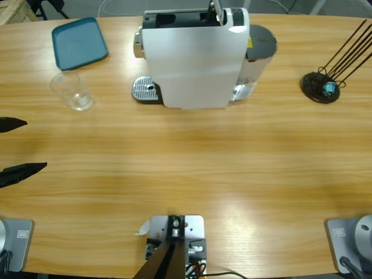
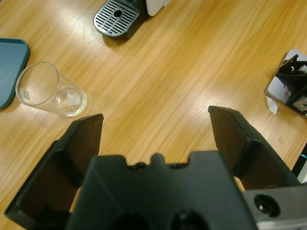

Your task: Pour coffee

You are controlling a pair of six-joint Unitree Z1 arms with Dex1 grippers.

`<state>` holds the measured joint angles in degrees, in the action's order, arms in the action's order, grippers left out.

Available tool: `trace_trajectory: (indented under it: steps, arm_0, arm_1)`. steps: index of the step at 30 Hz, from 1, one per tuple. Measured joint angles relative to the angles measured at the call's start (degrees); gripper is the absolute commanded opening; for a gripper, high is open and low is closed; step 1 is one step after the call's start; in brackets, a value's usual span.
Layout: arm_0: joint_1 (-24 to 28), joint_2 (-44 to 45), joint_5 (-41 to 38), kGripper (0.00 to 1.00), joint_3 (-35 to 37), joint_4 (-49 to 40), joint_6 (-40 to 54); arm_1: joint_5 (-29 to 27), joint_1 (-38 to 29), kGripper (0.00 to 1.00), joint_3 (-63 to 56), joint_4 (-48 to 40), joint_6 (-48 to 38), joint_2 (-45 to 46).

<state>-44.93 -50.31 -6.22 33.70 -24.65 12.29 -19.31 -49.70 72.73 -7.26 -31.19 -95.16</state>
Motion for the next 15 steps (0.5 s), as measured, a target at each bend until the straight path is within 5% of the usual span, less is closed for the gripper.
trace_trajectory:
  steps: [15]
  arm_0:
    - [0.0, 0.0, 0.0, 0.941, 0.0, 0.0, 0.0]
  arm_1:
    - [3.1, -1.2, 0.0, -1.5, -7.0, -2.1, -6.3]
